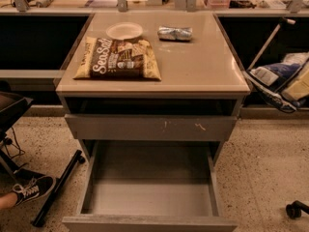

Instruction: Place blue chip bag into middle drawer

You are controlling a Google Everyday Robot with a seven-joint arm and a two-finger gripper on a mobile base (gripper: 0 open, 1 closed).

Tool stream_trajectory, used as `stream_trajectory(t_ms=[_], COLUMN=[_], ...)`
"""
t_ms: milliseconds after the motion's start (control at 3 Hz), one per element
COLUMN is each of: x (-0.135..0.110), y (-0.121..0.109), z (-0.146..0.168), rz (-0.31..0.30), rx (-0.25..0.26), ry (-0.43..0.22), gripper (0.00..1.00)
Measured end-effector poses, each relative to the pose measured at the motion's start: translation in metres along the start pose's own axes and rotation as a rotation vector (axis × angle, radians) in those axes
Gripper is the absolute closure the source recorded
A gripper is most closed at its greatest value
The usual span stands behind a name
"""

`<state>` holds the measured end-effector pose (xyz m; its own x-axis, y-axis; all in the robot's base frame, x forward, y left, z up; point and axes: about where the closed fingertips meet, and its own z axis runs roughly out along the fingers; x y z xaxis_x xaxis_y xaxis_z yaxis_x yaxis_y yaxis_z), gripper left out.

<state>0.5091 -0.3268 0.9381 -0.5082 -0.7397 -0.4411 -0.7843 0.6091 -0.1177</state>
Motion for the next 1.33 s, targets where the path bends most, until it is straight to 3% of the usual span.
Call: stream_trajectory(t_ms=[333,667,1000,1333], x=[0.053,0.053,0.054,0.045], y=[0.048,0.048,0.054,0.078], z=[-0.050,-0.050,-0.030,0.005], rz=[0.099,0.099,0.133,0.209], rx=[0.048,0.048,0.077,0.135], ry=[0.035,0.035,0.044,0.024], gripper=[1.00,1.00,1.00,1.00])
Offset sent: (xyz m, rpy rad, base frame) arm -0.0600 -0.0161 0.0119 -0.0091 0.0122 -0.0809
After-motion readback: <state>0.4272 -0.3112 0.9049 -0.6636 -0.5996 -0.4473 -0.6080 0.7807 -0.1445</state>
